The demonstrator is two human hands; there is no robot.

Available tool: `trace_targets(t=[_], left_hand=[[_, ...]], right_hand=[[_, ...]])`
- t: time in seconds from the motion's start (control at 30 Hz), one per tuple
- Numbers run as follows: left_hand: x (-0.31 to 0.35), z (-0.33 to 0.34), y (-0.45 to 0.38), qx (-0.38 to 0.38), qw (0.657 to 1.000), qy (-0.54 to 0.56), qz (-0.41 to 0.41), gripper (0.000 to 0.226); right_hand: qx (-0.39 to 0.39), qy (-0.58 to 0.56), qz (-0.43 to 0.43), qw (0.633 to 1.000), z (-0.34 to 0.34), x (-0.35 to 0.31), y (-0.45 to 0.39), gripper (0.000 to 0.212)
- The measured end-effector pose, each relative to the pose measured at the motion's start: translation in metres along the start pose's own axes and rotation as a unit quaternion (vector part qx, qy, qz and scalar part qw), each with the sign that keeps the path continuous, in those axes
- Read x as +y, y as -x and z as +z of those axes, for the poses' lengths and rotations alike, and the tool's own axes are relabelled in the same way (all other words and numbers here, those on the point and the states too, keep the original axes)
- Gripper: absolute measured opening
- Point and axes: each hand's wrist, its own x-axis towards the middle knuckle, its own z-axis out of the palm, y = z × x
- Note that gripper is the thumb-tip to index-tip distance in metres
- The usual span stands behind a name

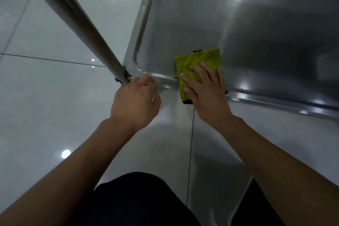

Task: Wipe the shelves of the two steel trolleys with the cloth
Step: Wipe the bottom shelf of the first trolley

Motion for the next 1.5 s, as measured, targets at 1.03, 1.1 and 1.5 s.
trace_targets(t=[1.03,1.1,1.5], left_hand=[[-0.031,-0.002,0.019,0.000,0.998,-0.039,-0.054,0.041],[-0.029,-0.003,0.018,-0.003,0.998,-0.041,-0.052,0.038],[-0.013,-0.020,-0.008,-0.021,0.999,-0.020,-0.025,0.033]], right_hand=[[-0.107,0.106,-0.132,0.980,0.036,-0.076,-0.089,0.052],[-0.111,0.102,-0.138,0.979,0.038,-0.076,-0.100,0.052],[-0.091,0.063,-0.083,0.990,0.029,-0.047,-0.120,0.056]])
